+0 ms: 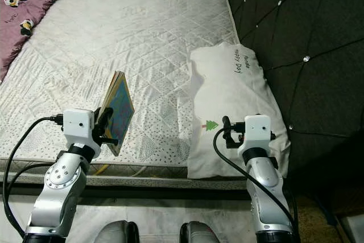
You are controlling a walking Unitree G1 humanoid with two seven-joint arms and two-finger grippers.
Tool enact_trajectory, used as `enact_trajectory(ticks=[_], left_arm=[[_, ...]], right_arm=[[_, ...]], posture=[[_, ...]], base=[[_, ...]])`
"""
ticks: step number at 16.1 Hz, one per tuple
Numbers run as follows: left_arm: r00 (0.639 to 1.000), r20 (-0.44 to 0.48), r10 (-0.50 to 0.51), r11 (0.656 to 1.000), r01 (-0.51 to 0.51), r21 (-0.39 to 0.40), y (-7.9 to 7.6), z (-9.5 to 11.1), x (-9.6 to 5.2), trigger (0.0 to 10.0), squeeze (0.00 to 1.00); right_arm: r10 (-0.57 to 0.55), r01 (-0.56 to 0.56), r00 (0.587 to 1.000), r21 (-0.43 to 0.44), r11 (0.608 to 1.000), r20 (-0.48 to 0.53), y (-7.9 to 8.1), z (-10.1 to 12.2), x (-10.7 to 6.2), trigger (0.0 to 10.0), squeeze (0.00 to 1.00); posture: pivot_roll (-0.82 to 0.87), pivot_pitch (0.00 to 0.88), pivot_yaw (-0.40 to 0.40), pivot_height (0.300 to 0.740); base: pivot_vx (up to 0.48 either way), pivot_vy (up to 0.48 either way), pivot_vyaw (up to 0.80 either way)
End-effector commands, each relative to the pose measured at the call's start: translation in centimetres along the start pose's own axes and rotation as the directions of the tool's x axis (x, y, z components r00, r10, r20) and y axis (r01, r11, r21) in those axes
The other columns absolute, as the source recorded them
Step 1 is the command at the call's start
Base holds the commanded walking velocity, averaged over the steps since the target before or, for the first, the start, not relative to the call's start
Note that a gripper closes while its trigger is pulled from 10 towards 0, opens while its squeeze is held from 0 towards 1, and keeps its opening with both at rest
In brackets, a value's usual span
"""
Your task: Clean up the room
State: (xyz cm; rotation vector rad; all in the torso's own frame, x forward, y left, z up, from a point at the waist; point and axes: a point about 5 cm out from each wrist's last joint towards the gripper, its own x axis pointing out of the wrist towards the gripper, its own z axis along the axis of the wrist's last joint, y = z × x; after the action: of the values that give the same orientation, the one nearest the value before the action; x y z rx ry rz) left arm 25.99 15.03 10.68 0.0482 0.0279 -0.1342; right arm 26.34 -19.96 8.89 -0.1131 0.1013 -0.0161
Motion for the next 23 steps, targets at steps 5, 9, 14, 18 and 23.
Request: enact_trajectory(ticks=[5, 9, 14, 18, 23], left_arm=[[0.999, 0.045, -0.008, 1.000, 0.008, -0.001, -0.18, 0.98, 0.37, 10.0, 0.00], [0.999, 0.048, -0.008, 1.000, 0.008, -0.001, -0.17, 1.10, 0.41, 10.0, 0.00], [0.999, 0.053, -0.010, 1.000, 0.010, -0.003, -0.29, 1.26, 0.52, 10.0, 0.00], [0.999, 0.053, -0.008, 1.000, 0.008, -0.002, -0.30, 1.28, 0.55, 10.0, 0.00], [0.999, 0.051, -0.006, 1.000, 0.006, -0.002, -0.32, 1.22, 0.54, 10.0, 0.00]], right_arm=[[-0.006, 0.006, 1.000, -0.016, 1.000, 0.001, -0.22, 0.00, 0.05, 10.0, 0.00], [-0.001, 0.001, 1.000, -0.020, 1.000, 0.005, -0.09, 0.05, 0.00, 10.0, 0.00], [-0.003, 0.003, 1.000, -0.021, 1.000, 0.004, -0.09, 0.00, -0.02, 10.0, 0.00], [0.000, 0.000, 1.000, -0.022, 1.000, 0.003, -0.09, -0.03, -0.02, 10.0, 0.00], [0.001, -0.001, 1.000, -0.024, 1.000, 0.002, -0.12, -0.05, -0.01, 10.0, 0.00]], posture=[[-0.04, 0.096, -0.002, 0.740], [-0.04, 0.101, -0.001, 0.740], [-0.04, 0.100, 0.000, 0.740], [-0.04, 0.101, -0.001, 0.740], [-0.04, 0.103, -0.002, 0.740]], base=[[0.000, 0.000, 0.00], [0.000, 0.000, 0.00], [0.000, 0.000, 0.00], [0.000, 0.000, 0.00], [0.000, 0.000, 0.00]])
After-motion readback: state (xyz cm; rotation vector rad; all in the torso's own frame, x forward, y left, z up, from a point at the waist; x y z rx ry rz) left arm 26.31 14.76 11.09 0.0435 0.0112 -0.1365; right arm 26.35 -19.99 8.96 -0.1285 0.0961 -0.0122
